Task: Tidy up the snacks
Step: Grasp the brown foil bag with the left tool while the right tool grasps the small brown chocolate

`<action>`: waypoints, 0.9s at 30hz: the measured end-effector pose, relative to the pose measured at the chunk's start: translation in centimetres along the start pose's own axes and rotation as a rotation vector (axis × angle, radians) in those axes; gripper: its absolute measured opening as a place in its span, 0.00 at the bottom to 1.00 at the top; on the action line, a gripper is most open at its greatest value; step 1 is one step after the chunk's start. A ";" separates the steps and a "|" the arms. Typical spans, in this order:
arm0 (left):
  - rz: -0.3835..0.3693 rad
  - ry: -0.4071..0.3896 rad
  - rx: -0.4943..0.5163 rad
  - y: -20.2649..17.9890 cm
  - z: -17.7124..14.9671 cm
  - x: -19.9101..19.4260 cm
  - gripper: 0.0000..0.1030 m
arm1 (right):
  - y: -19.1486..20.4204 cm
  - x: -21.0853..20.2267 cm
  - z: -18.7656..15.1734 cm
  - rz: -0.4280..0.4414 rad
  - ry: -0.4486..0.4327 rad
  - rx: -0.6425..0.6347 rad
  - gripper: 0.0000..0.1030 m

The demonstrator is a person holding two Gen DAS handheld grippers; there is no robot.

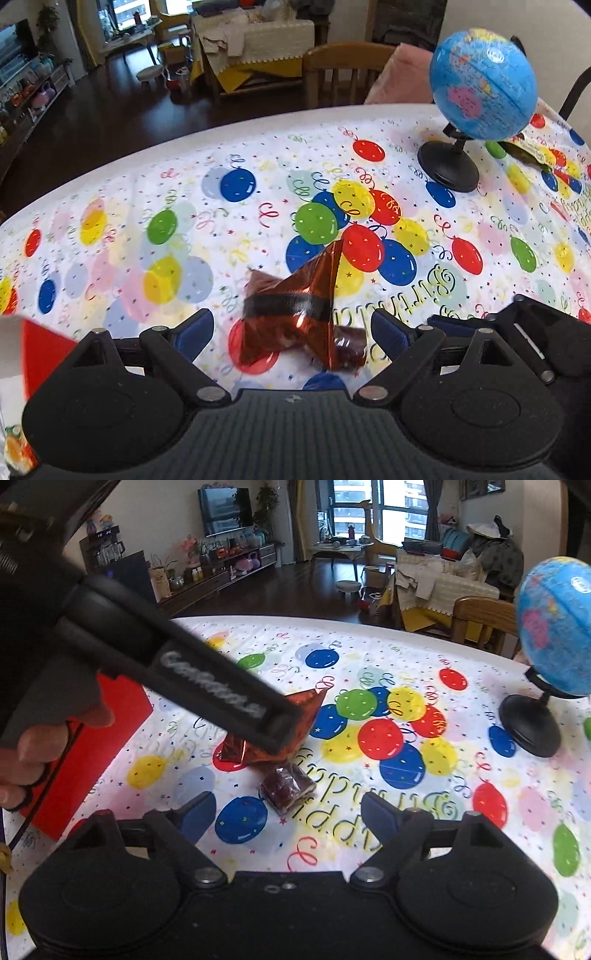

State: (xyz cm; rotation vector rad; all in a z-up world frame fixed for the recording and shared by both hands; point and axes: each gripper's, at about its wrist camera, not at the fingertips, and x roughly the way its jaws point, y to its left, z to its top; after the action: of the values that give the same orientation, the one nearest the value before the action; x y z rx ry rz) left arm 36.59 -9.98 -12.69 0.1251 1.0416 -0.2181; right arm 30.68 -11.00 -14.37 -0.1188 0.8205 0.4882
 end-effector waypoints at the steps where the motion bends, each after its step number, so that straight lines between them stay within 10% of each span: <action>1: 0.004 0.005 0.007 -0.1 0.2 0.4 0.90 | -0.1 0.4 0.1 0.005 0.001 -0.003 0.81; 9: 0.013 0.079 -0.012 0.3 0.4 3.5 0.64 | -0.4 3.5 0.6 0.027 0.020 -0.025 0.71; 18: -0.006 0.060 -0.049 1.2 0.2 3.9 0.56 | -0.3 4.7 0.4 0.043 0.019 -0.038 0.40; 27: 0.012 0.045 -0.101 2.1 -0.3 2.6 0.51 | -0.2 3.1 -0.4 0.013 0.007 -0.018 0.39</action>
State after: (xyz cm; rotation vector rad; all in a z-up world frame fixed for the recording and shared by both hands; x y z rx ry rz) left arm 38.09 -8.14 -15.12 0.0450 1.0944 -0.1526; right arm 32.26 -10.16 -16.93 -0.1325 0.8243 0.5077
